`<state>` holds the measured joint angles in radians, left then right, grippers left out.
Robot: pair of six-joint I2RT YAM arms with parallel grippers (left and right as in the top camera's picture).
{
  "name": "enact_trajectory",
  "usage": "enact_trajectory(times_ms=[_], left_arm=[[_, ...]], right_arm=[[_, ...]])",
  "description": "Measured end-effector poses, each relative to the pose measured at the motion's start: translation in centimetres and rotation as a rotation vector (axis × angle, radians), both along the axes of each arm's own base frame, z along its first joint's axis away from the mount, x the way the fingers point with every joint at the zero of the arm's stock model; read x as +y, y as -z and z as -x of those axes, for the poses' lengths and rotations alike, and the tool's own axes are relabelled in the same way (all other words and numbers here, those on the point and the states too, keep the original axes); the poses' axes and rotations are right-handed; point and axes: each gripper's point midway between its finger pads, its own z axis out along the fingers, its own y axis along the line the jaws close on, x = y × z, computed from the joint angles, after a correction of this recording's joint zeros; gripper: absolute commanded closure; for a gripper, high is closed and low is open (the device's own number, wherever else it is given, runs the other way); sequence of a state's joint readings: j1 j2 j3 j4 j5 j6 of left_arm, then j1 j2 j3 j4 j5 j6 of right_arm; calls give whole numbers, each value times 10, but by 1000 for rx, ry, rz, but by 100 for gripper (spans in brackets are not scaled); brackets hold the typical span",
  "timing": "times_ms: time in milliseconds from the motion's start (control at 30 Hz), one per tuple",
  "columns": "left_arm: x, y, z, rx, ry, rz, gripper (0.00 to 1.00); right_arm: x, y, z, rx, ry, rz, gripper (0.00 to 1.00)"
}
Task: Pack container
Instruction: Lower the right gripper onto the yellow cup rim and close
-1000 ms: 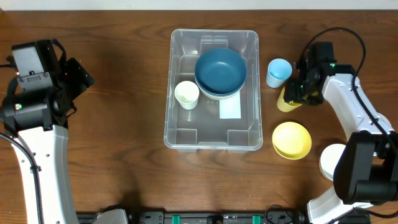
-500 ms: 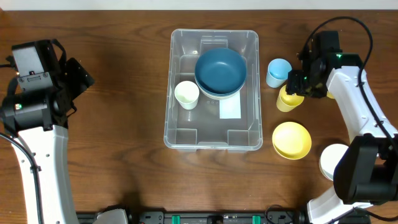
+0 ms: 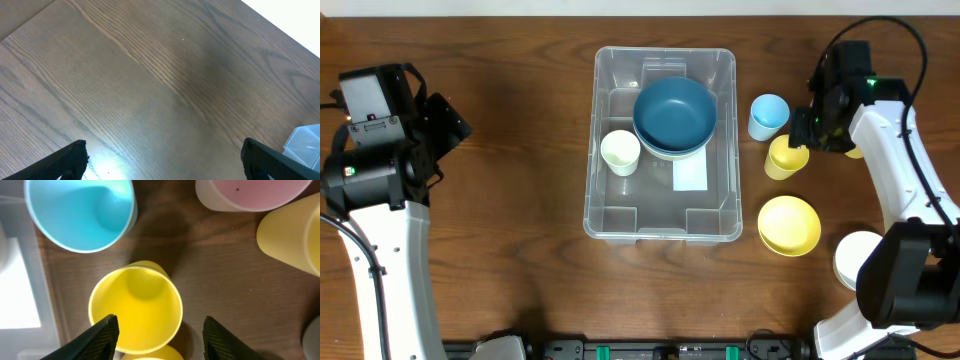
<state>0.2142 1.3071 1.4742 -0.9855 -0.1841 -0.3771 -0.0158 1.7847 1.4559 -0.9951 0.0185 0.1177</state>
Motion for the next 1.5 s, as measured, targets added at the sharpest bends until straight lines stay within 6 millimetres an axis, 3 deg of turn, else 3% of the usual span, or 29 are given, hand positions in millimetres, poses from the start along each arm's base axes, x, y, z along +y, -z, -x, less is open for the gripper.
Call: enact_trajectory(times_ms=[433,633,700,767,867,1133,1267,1500], left_arm=[[0,0,0,0,0,0,2],[0,0,0,0,0,0,2],[0,0,0,0,0,0,2],[0,0,0,0,0,0,2],[0,0,0,0,0,0,2],[0,0,0,0,0,0,2],[0,0,0,0,0,0,2],[0,0,0,0,0,0,2]], right_arm=[[-13,28,4,-1,30,41,45],[-14,42,4,-17,49,40,50],[-14,48,5,-22,59,37,55],[-14,54,9,-13,66,36,68],[-14,57,11,-7,75,32,80],[-14,57,12,-4,84,30,83],[-14,60,13,-4,84,30,99],[-12,58,13,-7,88,18,99]])
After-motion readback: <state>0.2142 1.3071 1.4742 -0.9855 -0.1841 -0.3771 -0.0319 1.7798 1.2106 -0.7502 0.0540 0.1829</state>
